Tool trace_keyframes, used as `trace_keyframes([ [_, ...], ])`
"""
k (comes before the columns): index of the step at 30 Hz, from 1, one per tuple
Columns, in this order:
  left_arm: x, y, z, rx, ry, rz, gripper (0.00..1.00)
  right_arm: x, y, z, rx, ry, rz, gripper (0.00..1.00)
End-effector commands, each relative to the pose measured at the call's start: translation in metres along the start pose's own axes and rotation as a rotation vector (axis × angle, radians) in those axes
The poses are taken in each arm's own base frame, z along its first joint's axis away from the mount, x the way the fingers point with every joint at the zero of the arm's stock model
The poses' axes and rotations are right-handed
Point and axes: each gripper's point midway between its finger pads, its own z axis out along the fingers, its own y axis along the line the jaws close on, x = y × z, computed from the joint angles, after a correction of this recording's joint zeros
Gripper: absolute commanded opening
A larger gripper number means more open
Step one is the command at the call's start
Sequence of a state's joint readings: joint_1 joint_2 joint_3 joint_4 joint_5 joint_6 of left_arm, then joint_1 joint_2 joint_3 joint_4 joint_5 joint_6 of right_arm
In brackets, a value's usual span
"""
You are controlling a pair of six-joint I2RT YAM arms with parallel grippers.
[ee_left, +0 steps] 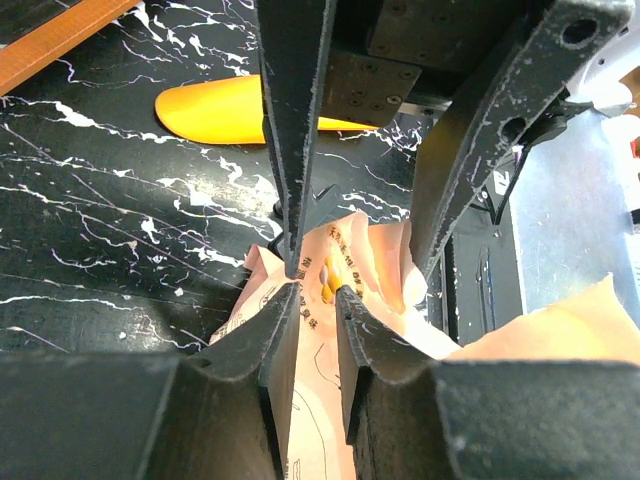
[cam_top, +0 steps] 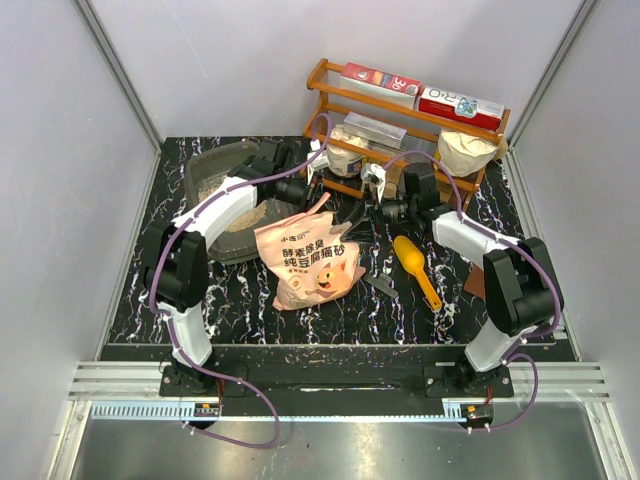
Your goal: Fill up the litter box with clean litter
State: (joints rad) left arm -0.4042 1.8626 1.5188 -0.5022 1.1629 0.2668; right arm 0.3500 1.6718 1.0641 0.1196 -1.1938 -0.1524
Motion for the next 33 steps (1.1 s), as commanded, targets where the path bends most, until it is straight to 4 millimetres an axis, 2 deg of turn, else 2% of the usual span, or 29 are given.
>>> trace_keyframes([
  [1, -0.025, 0.003, -0.006, -0.017, -0.043, 0.051, 0.25, -0.012, 0.005, 0.002, -0.046, -0.057, -0.050, 0.59],
  [6, -0.023, 0.005, -0.008, -0.028, -0.042, 0.030, 0.25, -0.018, 0.001, 0.007, -0.074, -0.115, 0.013, 0.59],
  [27, -0.028, 0.021, -0.029, -0.110, -0.056, 0.045, 0.24, -0.001, 0.009, 0.013, -0.136, -0.101, 0.040, 0.58],
  [31, -0.030, 0.024, -0.035, -0.130, -0.060, 0.053, 0.24, 0.000, 0.010, 0.014, -0.148, -0.097, 0.042, 0.56],
  [33, -0.029, 0.024, -0.037, -0.138, -0.059, 0.053, 0.24, 0.001, 0.010, 0.015, -0.159, -0.096, 0.050, 0.52],
])
